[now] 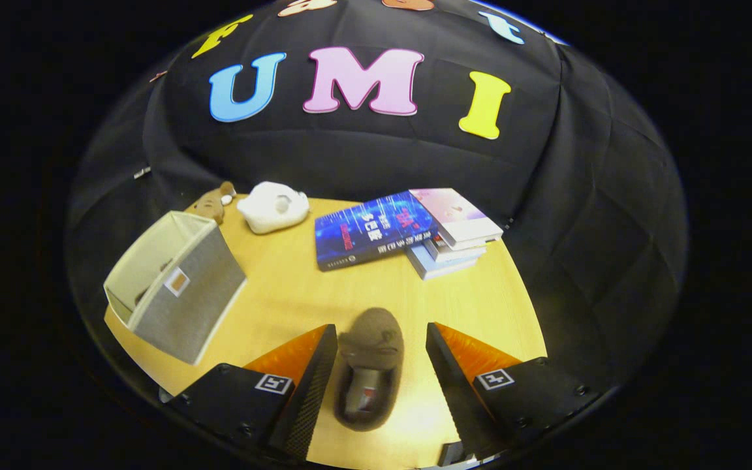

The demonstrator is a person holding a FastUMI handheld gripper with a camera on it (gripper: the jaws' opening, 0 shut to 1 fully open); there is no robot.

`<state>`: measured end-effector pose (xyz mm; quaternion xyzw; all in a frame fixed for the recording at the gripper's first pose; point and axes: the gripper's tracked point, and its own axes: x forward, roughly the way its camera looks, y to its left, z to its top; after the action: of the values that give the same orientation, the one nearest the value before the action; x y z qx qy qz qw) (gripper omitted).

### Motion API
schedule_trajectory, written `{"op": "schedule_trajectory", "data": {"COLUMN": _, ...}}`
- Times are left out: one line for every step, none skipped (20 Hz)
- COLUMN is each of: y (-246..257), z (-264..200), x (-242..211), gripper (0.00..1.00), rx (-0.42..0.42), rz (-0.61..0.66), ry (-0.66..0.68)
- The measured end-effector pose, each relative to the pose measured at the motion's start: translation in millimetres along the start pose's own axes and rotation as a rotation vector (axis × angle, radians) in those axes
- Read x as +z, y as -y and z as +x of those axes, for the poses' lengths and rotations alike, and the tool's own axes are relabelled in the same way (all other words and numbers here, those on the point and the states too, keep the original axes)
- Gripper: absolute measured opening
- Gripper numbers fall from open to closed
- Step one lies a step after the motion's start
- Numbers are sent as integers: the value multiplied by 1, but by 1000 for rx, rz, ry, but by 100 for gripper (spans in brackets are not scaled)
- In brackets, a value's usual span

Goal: Open the storage box then place both shoes into the box .Put the left shoe in first, then the right shoe, with the right side of both shoes facing outward in a uniform manner.

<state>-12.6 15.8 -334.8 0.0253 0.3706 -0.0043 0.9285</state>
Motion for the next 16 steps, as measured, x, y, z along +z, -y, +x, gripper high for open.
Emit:
{"op": "schedule_trajectory", "data": {"y": 5, "z": 5, "x": -15, "gripper": 86, "rx": 3, "rz": -6, "ry": -15}}
{"op": "schedule_trajectory", "data": {"y": 8, "z": 11, "x": -28, "gripper": 86, "rx": 9, "rz": -13, "ry": -35}}
{"op": "schedule_trajectory", "data": {"y": 9, "z": 15, "x": -42, "gripper": 86, "rx": 15, "rz": -20, "ry": -60}}
{"op": "schedule_trajectory", "data": {"y": 10, "z": 17, "x": -55, "gripper": 85, "rx": 21, "rz": -24, "ry": -84}}
{"op": "schedule_trajectory", "data": {"y": 10, "z": 24, "x": -67, "gripper": 83, "rx": 23, "rz": -34, "ry": -105}}
{"op": "schedule_trajectory", "data": {"y": 14, "z": 35, "x": -76, "gripper": 83, "rx": 17, "rz": -44, "ry": -129}}
{"op": "schedule_trajectory", "data": {"y": 15, "z": 40, "x": -83, "gripper": 85, "rx": 16, "rz": -49, "ry": -148}}
{"op": "schedule_trajectory", "data": {"y": 15, "z": 49, "x": -89, "gripper": 85, "rx": 20, "rz": -50, "ry": -160}}
{"op": "schedule_trajectory", "data": {"y": 15, "z": 55, "x": -91, "gripper": 85, "rx": 20, "rz": -55, "ry": -166}}
{"op": "schedule_trajectory", "data": {"y": 16, "z": 63, "x": -92, "gripper": 84, "rx": 18, "rz": -66, "ry": -170}}
{"op": "schedule_trajectory", "data": {"y": 17, "z": 72, "x": -91, "gripper": 81, "rx": 14, "rz": -77, "ry": -173}}
{"op": "schedule_trajectory", "data": {"y": 17, "z": 83, "x": -91, "gripper": 81, "rx": 16, "rz": -80, "ry": -174}}
{"op": "schedule_trajectory", "data": {"y": 16, "z": 92, "x": -91, "gripper": 77, "rx": 16, "rz": -77, "ry": -182}}
{"op": "schedule_trajectory", "data": {"y": 16, "z": 100, "x": -89, "gripper": 75, "rx": 16, "rz": -67, "ry": -183}}
{"op": "schedule_trajectory", "data": {"y": 16, "z": 107, "x": -87, "gripper": 69, "rx": 13, "rz": -61, "ry": -178}}
{"op": "schedule_trajectory", "data": {"y": 16, "z": 115, "x": -89, "gripper": 64, "rx": 9, "rz": -58, "ry": -186}}
